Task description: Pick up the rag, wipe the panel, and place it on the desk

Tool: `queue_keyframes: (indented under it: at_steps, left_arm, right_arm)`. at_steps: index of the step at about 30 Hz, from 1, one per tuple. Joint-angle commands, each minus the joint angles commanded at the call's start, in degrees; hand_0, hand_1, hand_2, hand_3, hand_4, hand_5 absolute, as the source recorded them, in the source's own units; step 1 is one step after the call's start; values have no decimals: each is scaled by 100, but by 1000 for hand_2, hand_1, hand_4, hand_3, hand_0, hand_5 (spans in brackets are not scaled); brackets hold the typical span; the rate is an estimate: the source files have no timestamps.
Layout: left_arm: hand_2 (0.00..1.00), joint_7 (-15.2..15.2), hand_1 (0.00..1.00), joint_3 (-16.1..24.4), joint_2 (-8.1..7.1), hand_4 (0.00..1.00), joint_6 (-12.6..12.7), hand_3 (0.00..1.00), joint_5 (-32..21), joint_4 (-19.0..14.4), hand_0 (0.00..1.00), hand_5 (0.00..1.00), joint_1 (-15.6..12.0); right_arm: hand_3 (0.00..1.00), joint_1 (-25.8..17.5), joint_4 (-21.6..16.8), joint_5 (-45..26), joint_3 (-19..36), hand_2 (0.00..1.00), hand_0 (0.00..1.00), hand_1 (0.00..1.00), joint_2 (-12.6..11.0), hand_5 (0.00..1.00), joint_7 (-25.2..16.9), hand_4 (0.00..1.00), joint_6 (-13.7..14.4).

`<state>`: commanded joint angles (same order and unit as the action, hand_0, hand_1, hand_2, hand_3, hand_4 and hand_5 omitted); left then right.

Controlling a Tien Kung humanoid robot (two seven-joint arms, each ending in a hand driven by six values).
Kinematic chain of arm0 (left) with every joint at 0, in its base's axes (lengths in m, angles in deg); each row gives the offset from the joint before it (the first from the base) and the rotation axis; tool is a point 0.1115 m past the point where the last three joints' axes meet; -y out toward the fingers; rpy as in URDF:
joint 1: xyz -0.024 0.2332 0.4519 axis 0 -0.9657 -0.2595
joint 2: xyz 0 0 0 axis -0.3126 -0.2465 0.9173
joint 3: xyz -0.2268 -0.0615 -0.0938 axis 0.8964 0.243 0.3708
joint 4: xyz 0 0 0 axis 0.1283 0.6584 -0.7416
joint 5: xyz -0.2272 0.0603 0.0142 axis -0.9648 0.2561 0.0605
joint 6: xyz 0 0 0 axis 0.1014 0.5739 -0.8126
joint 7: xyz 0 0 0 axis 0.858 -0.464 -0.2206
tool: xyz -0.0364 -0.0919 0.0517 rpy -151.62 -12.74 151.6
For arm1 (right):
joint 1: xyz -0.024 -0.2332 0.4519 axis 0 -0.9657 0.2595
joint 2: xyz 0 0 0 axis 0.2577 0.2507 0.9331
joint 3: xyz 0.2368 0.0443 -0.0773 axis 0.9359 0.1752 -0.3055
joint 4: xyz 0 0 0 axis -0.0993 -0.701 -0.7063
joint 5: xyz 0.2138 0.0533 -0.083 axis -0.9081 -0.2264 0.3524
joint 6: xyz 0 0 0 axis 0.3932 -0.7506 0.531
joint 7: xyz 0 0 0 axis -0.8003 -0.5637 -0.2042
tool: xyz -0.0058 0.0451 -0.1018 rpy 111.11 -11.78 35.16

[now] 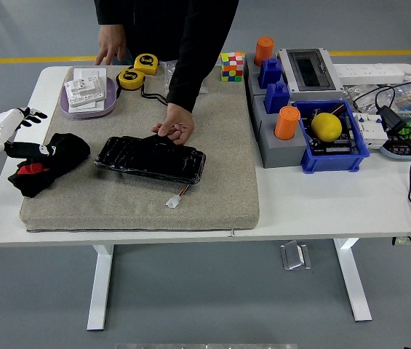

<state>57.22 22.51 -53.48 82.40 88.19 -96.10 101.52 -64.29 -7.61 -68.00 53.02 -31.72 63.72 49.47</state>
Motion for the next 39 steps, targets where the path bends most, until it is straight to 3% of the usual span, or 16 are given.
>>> queue_keyframes:
  at_steps: [7,22,31,39]
  left_arm:
    - [802,10,779,-157,136,998,113,811,13,131,736,494,3]
    - [794,264,773,-616,343,998,482,807,-176,826,727,512,202]
    - [794,428,773,-978,497,998,851,804,-309,1213,719,518,270]
    - [794,487,771,-1069,598,998,1066,806,-327,1335,711,519,275]
  right_arm:
    - [670,1,9,-15,-34,722,787,713,-13,515,7,998,-4]
    - [671,30,5,-40,-101,723,787,712,-30,516,11,998,-7]
    - [672,33,8,-44,-51,723,787,712,-36,517,9,998,-7]
    - [672,41,13,-57,23,723,787,712,-48,518,3,998,-6]
